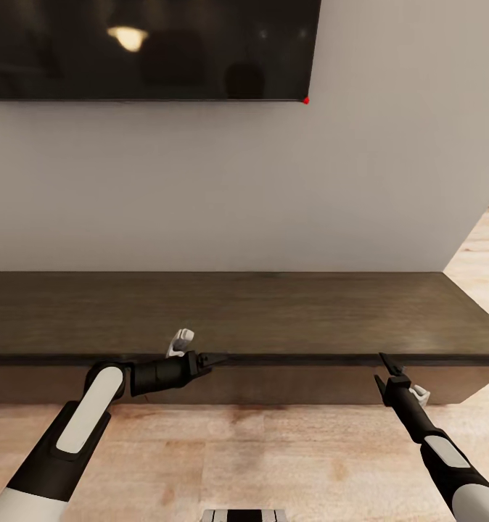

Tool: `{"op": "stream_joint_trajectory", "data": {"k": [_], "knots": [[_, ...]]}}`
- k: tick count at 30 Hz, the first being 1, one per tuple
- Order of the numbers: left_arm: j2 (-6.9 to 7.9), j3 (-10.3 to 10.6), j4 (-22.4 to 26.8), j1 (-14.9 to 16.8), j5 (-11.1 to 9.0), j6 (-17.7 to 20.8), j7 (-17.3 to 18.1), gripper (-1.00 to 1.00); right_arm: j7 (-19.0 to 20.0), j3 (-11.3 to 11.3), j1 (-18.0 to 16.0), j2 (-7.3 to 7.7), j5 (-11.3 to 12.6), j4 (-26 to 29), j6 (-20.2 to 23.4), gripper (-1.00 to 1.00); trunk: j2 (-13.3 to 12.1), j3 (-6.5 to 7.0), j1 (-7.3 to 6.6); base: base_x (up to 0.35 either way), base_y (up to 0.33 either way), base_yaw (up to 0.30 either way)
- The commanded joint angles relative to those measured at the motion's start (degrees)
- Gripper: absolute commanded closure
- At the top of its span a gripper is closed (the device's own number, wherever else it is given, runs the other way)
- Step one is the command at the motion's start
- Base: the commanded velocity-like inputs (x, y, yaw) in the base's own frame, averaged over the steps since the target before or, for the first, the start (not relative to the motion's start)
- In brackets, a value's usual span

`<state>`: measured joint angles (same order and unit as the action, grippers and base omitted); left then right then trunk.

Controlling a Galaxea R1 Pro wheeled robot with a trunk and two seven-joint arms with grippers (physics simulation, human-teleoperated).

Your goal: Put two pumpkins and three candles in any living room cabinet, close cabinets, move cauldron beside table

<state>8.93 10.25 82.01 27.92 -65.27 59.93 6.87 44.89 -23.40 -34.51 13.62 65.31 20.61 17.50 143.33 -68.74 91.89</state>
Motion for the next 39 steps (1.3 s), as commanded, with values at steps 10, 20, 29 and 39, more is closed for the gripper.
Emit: {"op": "stream_joint_trajectory", "data": {"k": [10, 20, 29, 39], "knots": [[0.03, 0.0, 0.0, 0.0, 0.6, 0.1, 0.6, -1.0, 0.1, -0.1, 0.0, 0.0, 0.4, 0.0, 0.5, -1.0, 0.1, -0.93, 0.09, 0.0, 0.0, 0.0], [0.03, 0.0, 0.0, 0.0, 0.6, 0.1, 0.8, -1.0, 0.1, -0.1, 0.0, 0.0, 0.4, 0.0, 0.5, -1.0, 0.1, -0.93, 0.09, 0.018, 0.0, 0.0], [0.03, -0.1, 0.0, 0.0, 0.6, 0.1, 0.9, -1.0, 0.1, -0.1, 0.0, 0.0, 0.4, 0.0, 0.5, -1.0, 0.1, -0.93, 0.09, 0.022, 0.0, 0.0], [0.03, 0.0, 0.0, 0.0, 0.6, 0.1, 0.9, -1.0, 0.1, -0.1, 0.0, 0.0, 0.4, 0.0, 0.5, -1.0, 0.1, -0.93, 0.09, 0.013, 0.0, 0.0]]}}
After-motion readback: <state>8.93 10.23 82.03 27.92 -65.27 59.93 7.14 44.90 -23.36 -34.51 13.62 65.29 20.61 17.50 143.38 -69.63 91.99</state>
